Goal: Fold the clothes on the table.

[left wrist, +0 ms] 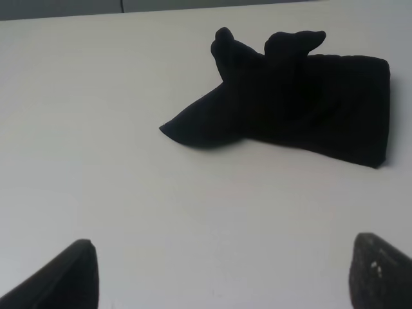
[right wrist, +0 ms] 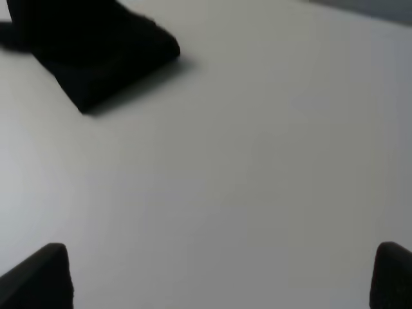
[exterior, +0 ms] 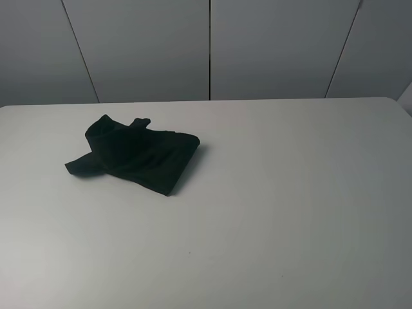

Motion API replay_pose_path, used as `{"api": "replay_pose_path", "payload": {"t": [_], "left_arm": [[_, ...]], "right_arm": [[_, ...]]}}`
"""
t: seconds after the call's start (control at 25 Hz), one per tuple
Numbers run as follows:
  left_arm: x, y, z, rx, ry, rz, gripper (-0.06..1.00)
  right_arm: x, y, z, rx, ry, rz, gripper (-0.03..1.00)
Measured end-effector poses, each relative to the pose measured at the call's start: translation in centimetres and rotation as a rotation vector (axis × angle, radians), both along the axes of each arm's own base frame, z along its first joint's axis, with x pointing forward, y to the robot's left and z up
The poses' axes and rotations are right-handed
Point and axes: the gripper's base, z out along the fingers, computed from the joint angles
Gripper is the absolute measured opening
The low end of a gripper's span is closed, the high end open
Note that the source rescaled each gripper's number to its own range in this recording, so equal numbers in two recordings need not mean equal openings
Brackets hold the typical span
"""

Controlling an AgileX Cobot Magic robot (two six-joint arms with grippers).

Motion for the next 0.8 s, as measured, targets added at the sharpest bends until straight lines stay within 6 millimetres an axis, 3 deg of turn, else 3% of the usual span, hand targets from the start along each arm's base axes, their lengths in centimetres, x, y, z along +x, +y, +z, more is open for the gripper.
{"api": "replay_pose_path", "payload": {"t": [0.4, 0.8], "left_arm": [[0.03, 0.03, 0.05, 0.006, -0.007, 0.001, 1.0], [0.04, 0.06, 0.05, 0.023, -0.01, -0.005, 1.0]], "right_arm": [[-0.88, -0.42, 0.0, 0.03, -0.059, -0.043, 1.0], [-0.92, -0.18, 0.0, 0.023, -0.062, -0.333, 1.0]]}}
